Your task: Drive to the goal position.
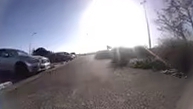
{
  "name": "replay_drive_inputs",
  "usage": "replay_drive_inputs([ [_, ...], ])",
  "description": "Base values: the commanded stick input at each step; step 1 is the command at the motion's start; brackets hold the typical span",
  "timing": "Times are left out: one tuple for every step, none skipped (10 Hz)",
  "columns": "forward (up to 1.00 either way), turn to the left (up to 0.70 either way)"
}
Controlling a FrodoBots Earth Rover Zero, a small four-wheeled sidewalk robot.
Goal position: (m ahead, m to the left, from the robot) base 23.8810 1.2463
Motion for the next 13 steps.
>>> replay_drive_inputs([
  [0.70, 0.00],
  [0.70, 0.00],
  [0.70, 0.00],
  [0.70, 0.00],
  [0.70, 0.00],
  [0.70, 0.00],
  [0.70, 0.00],
  [0.70, 0.00],
  [0.70, 0.00],
  [0.70, 0.00],
  [0.70, 0.00],
  [0.70, 0.00],
  [0.70, 0.00],
])
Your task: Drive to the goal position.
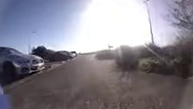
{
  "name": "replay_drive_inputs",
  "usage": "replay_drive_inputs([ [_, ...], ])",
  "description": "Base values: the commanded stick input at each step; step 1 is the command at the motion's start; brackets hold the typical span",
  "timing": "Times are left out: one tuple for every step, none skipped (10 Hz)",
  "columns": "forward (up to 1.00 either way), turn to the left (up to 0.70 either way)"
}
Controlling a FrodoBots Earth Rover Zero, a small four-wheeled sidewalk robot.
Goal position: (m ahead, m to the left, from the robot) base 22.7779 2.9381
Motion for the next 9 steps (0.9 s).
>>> replay_drive_inputs([
  [0.70, 0.00],
  [0.70, 0.00],
  [0.70, 0.00],
  [0.70, 0.00],
  [0.70, 0.00],
  [0.70, 0.00],
  [0.70, 0.00],
  [0.70, 0.00],
  [0.70, 0.00],
])
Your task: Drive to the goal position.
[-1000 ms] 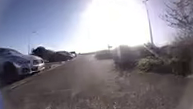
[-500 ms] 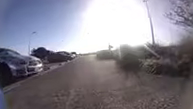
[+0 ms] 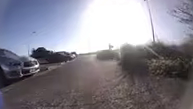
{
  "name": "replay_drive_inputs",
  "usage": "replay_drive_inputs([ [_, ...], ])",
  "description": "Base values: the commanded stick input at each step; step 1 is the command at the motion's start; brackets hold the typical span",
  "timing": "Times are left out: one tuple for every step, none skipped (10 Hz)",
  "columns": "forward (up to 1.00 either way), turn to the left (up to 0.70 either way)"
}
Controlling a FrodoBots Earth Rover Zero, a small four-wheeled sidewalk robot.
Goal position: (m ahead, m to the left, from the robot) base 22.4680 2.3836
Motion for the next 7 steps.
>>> replay_drive_inputs([
  [0.70, 0.00],
  [0.70, 0.00],
  [0.70, 0.00],
  [0.70, 0.00],
  [0.70, 0.00],
  [0.70, 0.00],
  [0.70, 0.00],
])
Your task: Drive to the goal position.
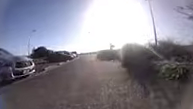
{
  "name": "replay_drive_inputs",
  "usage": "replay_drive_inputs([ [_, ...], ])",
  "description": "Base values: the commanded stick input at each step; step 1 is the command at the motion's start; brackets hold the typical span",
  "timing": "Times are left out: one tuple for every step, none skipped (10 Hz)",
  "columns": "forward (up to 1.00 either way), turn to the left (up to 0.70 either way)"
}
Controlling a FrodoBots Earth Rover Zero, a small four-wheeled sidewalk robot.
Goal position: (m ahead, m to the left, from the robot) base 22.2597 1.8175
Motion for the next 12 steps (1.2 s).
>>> replay_drive_inputs([
  [0.70, 0.00],
  [0.70, 0.00],
  [0.70, 0.00],
  [0.70, 0.00],
  [0.70, 0.00],
  [0.70, 0.00],
  [0.70, 0.00],
  [0.70, 0.00],
  [0.70, 0.00],
  [0.70, 0.00],
  [0.70, 0.00],
  [0.70, 0.00],
])
